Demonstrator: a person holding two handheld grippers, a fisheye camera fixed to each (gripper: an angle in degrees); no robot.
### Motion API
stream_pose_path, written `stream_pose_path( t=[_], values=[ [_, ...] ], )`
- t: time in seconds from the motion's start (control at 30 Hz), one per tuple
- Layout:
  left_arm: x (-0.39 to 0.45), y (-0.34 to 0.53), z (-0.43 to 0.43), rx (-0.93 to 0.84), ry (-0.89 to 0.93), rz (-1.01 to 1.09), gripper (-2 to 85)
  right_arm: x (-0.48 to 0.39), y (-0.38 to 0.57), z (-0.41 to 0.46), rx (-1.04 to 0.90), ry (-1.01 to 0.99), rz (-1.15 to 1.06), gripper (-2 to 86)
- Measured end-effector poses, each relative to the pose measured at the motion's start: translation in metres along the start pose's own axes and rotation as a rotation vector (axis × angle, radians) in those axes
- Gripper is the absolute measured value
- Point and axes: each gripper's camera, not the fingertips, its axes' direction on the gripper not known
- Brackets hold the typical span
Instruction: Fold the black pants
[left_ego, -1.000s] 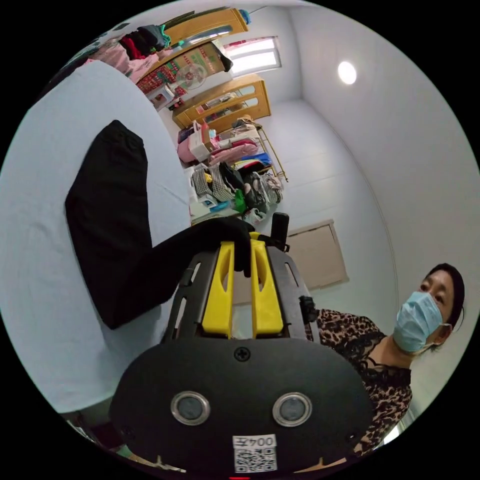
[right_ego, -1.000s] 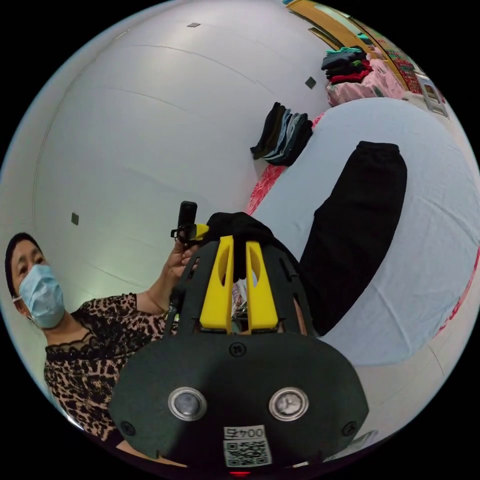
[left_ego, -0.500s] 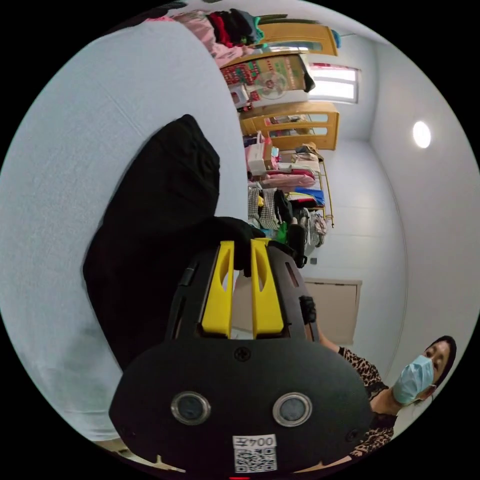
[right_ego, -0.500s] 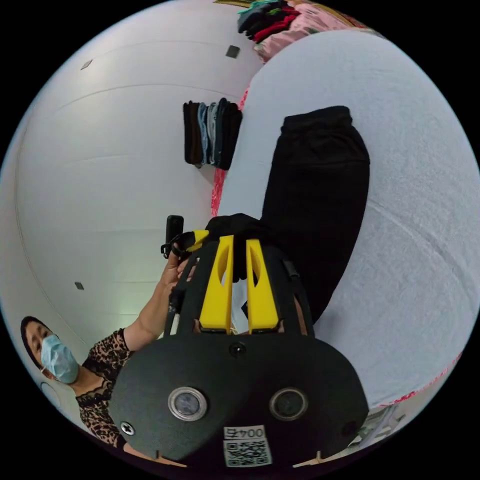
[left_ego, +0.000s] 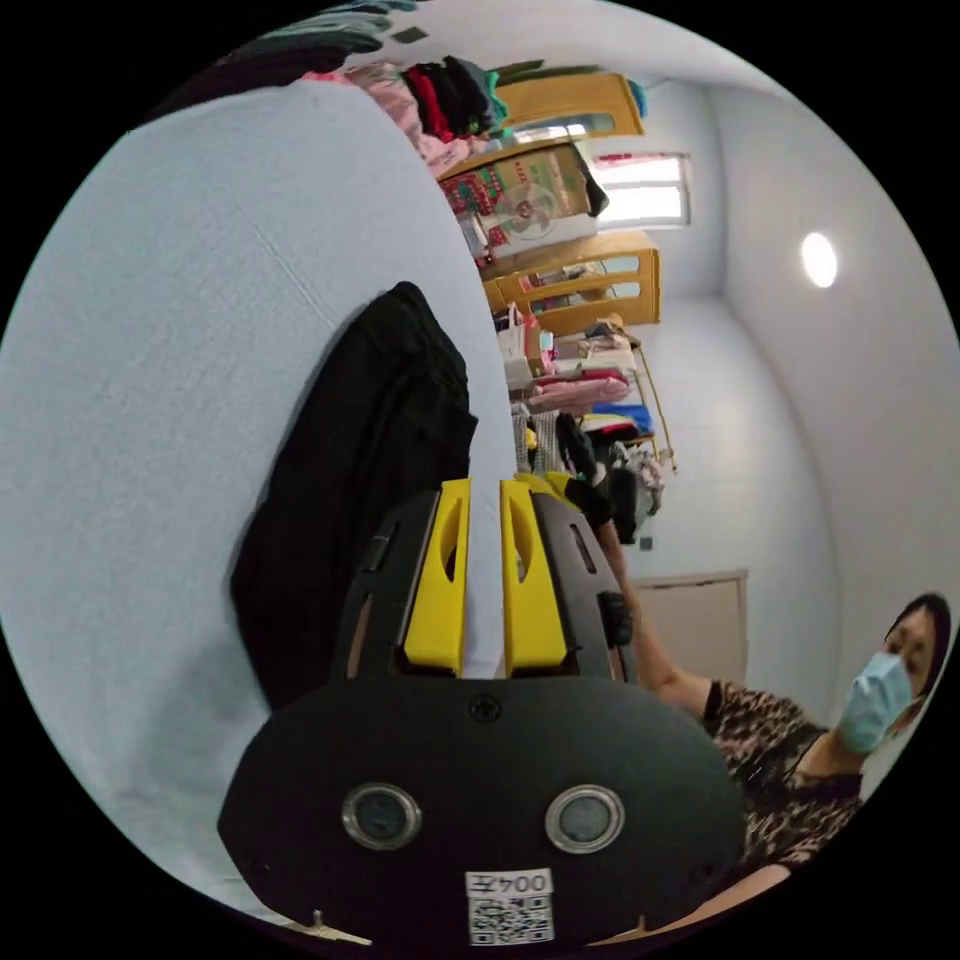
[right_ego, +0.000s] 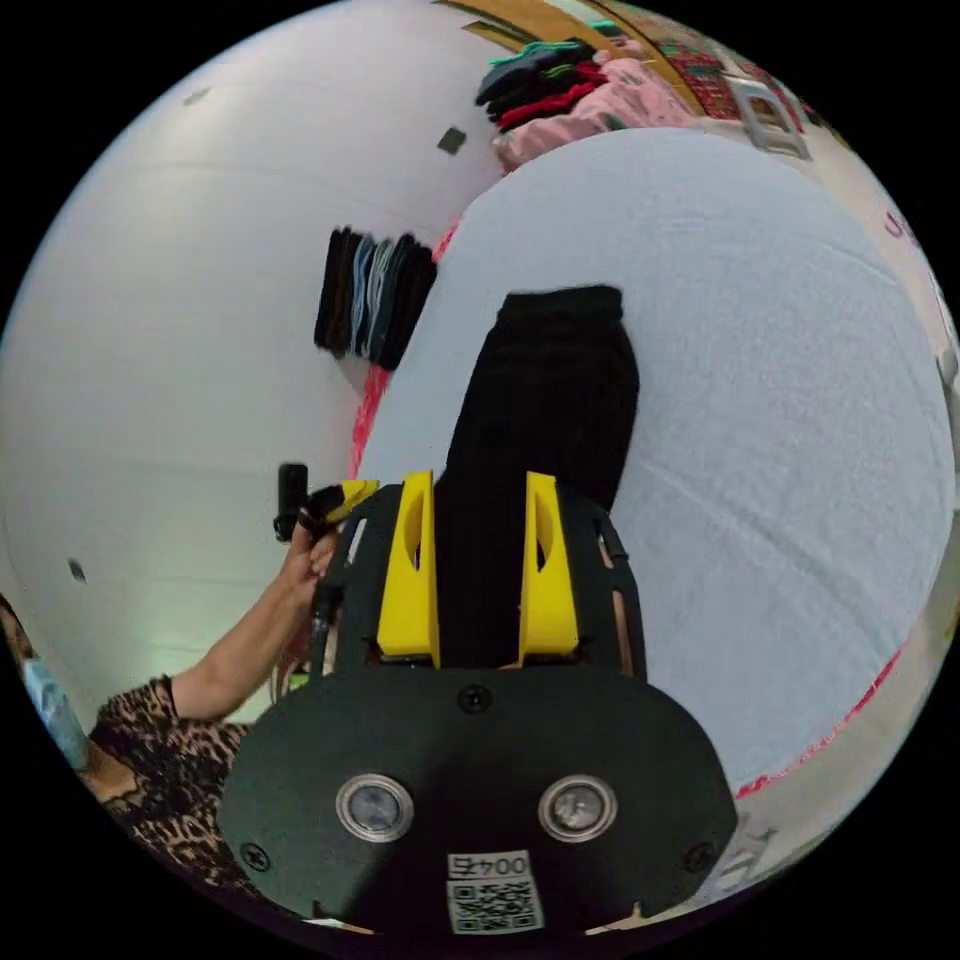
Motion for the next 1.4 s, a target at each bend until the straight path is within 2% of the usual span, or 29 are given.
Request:
stream_pose_path(
  t=[0.2,0.4,0.53,0.7,0.8,1.27,1.4],
  values=[
    [-0.02,0.106,-0.026,-0.194,-0.135,0.2,7.8,-0.065,0.122,0.063,-0.175,0.079,-0.102,10.6],
    [-0.047,0.175,-0.024,-0.321,-0.144,0.274,10.3,-0.072,0.232,0.091,-0.061,0.021,0.027,10.2],
    [-0.037,0.173,-0.016,-0.323,-0.193,0.424,12.5,-0.077,0.272,0.095,0.02,0.02,0.089,10.0],
    [-0.046,0.158,0.001,-0.39,-0.12,0.475,13.1,-0.094,0.309,0.102,0.087,0.006,0.131,9.7],
    [-0.048,0.157,0.013,-0.458,-0.148,0.506,13.1,-0.107,0.328,0.106,0.111,0.008,0.125,9.2],
    [-0.07,0.139,0.012,-0.444,-0.071,0.479,10.5,-0.127,0.4,0.116,0.217,-0.025,0.187,8.0],
    [-0.075,0.128,0.014,-0.475,-0.06,0.4,4.3,-0.129,0.41,0.122,0.207,-0.033,0.192,8.0]
  ],
)
